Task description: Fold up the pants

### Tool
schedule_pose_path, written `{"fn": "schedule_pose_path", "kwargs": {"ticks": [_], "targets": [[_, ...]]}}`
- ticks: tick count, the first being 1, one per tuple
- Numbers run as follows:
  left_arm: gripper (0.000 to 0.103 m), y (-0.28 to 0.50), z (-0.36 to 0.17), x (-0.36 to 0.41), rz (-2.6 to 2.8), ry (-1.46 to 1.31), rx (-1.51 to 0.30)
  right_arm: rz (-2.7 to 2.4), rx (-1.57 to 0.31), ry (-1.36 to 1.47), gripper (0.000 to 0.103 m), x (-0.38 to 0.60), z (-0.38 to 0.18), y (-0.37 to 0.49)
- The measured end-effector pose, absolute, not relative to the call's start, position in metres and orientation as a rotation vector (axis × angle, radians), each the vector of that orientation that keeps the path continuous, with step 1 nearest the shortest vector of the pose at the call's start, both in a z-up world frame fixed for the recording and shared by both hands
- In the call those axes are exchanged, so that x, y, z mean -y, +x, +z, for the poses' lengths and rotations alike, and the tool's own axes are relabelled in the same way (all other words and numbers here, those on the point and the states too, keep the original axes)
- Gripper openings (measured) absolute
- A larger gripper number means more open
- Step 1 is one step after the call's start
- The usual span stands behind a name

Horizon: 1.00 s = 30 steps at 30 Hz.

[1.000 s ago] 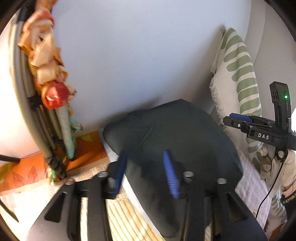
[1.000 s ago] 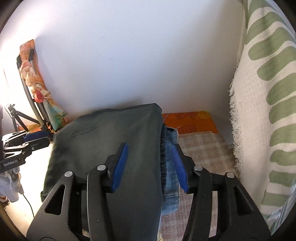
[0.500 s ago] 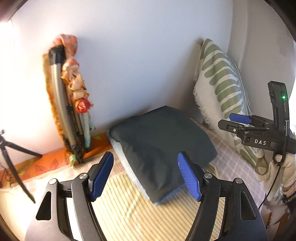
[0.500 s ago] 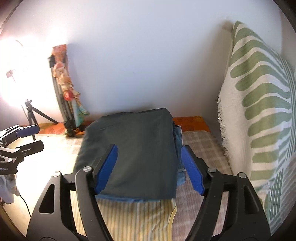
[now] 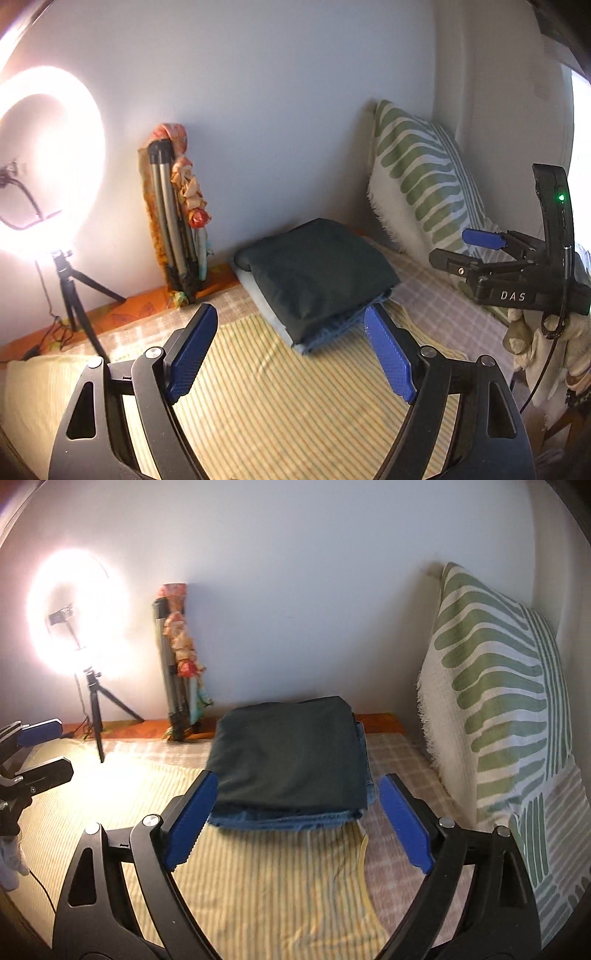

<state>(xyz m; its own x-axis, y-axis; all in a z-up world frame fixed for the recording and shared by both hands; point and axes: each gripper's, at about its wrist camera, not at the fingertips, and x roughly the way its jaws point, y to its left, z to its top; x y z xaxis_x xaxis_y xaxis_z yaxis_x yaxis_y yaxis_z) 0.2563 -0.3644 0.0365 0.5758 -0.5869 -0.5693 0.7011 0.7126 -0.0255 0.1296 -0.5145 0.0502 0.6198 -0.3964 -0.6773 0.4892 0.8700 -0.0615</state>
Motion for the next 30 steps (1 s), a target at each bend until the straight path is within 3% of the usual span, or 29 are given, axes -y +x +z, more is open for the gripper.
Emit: {"fn": "schedule_pose_path", "kwargs": {"ticks": [7, 30], "targets": [[0.083, 0.213, 0.039, 0.336, -0.753, 0.193, -0.566, -0.511, -0.704, 0.118, 0.103, 0.465, 0.062, 0.1], [0.084, 0.164, 0.012, 0.289, -0.678, 0.177, -0.556, -0.581, -0.66, 0.131, 0.103, 0.406, 0.031, 0.055]]}}
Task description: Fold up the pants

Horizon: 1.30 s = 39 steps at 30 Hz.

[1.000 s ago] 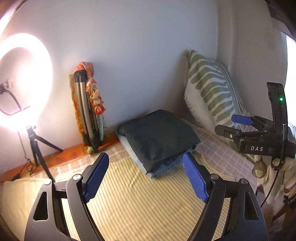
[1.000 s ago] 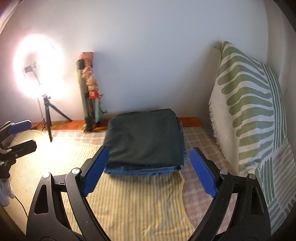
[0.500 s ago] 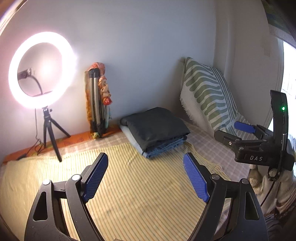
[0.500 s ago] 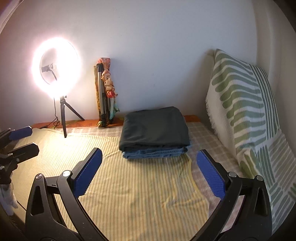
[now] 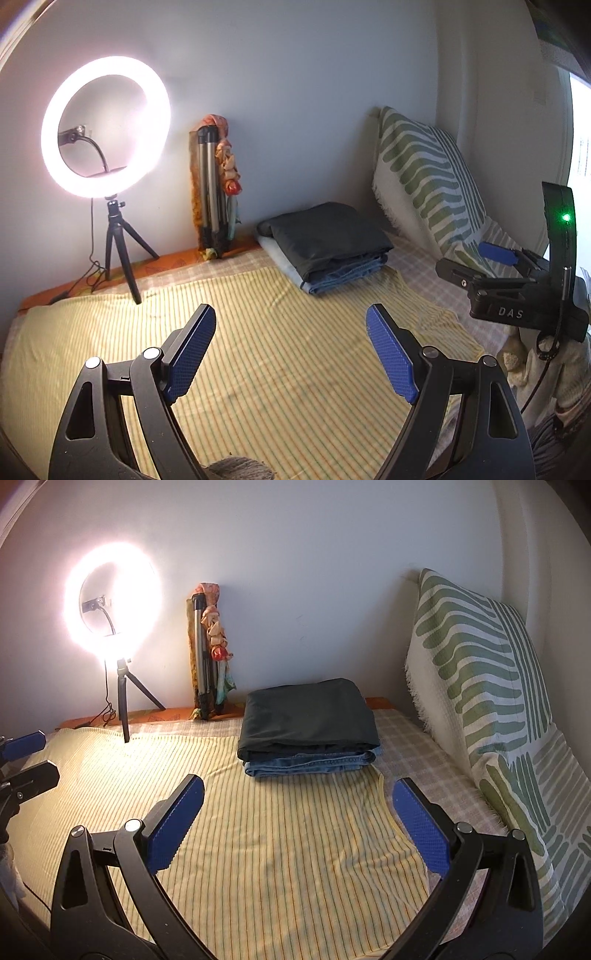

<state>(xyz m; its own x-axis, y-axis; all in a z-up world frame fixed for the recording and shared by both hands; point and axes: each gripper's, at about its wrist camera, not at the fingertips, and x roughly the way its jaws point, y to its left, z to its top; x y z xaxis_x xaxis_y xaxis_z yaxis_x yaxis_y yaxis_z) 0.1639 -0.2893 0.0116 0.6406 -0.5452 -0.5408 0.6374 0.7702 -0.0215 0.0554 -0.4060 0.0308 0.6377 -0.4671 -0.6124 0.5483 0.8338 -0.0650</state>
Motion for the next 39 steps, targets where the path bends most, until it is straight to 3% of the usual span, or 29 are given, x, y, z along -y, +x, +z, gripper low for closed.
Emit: {"fn": "schedule_pose_path", "kwargs": {"ticks": [11, 16, 39], "targets": [[0.089, 0.159, 0.009, 0.284, -0.664, 0.167, -0.549, -0.572, -0.655, 0.139, 0.103, 0.404, 0.024, 0.057], [0.102, 0.156, 0.008, 0.282, -0.652, 0.179, -0.53, -0.562, -0.666, 0.136, 0.103, 0.4, 0.02, 0.058], [0.102, 0.159, 0.004, 0.28, -0.651, 0.174, -0.55, -0.561, -0.669, 0.131, 0.103, 0.398, 0.017, 0.06]]}}
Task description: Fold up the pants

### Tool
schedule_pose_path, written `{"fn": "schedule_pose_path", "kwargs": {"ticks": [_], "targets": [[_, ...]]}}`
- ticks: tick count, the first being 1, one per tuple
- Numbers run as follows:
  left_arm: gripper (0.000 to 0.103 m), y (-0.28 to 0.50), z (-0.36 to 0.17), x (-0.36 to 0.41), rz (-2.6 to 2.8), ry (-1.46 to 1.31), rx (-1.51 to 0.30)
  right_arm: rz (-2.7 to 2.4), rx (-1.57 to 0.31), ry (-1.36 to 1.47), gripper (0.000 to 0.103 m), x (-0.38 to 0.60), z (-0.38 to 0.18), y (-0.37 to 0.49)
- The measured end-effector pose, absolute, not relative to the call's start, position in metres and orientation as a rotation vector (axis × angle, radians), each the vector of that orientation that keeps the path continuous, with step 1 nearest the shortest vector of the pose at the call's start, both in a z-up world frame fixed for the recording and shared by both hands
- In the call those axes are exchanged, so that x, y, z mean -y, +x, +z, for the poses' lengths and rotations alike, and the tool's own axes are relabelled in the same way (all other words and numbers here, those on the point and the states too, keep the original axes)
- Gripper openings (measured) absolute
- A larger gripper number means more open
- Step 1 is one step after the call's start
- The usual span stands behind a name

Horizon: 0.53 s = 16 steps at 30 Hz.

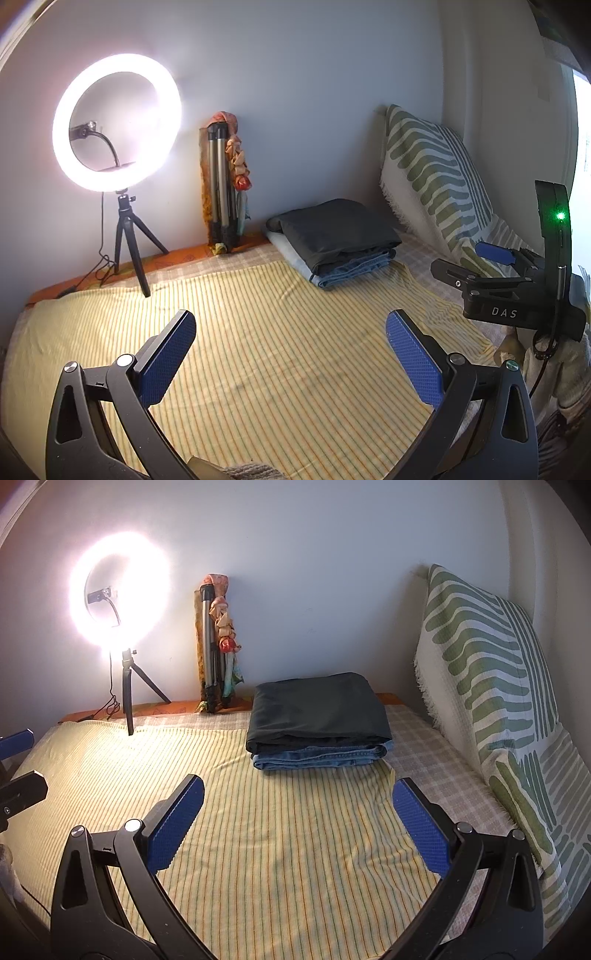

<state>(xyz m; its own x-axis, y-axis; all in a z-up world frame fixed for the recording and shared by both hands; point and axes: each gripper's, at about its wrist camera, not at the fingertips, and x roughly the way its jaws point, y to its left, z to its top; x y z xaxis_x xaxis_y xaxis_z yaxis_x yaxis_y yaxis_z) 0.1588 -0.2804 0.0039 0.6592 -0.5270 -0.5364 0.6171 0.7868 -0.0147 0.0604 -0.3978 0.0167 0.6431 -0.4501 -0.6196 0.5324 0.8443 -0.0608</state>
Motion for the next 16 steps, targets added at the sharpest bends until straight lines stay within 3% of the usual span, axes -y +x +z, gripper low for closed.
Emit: {"fn": "schedule_pose_path", "kwargs": {"ticks": [16], "targets": [[0.102, 0.166, 0.003, 0.263, -0.645, 0.145, -0.578, -0.531, -0.682, 0.147, 0.103, 0.394, 0.01, 0.072]]}}
